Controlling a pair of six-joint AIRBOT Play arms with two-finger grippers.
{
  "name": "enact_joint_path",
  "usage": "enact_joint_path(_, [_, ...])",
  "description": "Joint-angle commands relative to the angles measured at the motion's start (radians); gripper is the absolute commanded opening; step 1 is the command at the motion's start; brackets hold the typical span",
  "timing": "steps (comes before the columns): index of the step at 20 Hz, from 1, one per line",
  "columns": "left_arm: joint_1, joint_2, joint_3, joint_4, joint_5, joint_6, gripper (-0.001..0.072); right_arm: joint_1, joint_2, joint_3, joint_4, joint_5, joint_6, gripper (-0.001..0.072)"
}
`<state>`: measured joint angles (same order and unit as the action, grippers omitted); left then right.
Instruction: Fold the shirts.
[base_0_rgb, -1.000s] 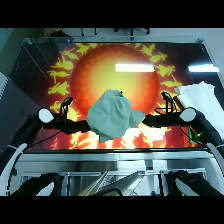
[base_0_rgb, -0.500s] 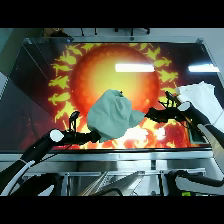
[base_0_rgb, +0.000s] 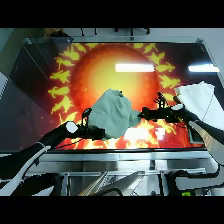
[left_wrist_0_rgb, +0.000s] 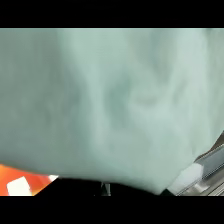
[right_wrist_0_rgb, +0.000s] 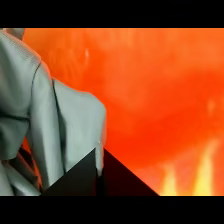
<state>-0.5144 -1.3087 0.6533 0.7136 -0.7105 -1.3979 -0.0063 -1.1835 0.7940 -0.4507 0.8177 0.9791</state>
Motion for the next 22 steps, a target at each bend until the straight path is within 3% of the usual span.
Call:
enact_joint_path(1, [0.068,-0.002,0.130,0.009,-0.196,0.069,0.0011,-0.028,0.057,0.073,0.088,0.072,-0.075,0.0013])
enact_joint_path(4, [0.258,0.176,0.357,0.050,-0.435,0.065,0.0008,-0.135,0.202,0.322,0.181,0.183,-0.076,0.0013])
enact_joint_path(7, [0.439,0.280,0.806,0.008,-0.582,0.019,0.0009,-0.223,0.315,0.715,0.262,0.219,-0.112,0.0013])
enact_joint_path(11, [0.539,0.233,1.489,0.008,-0.696,-0.085,0.0009,-0.230,0.346,1.205,0.193,0.206,-0.100,0.0013])
enact_joint_path(13, [0.546,0.205,1.643,0.006,-0.713,-0.131,0.0010,-0.230,0.350,1.289,0.181,0.203,-0.081,0.0013])
enact_joint_path(15, [0.538,0.235,1.581,0.003,-0.706,-0.128,0.0011,-0.230,0.362,1.288,0.159,0.204,-0.070,0.0013])
enact_joint_path(19, [0.539,0.371,1.073,0.089,-0.678,-0.049,0.0012,-0.230,0.342,1.201,0.030,0.255,0.043,0.0013])
enact_joint_path(22, [0.538,0.342,0.752,0.087,-0.583,0.037,0.0012,-0.225,0.284,0.988,0.028,0.308,0.069,0.0014])
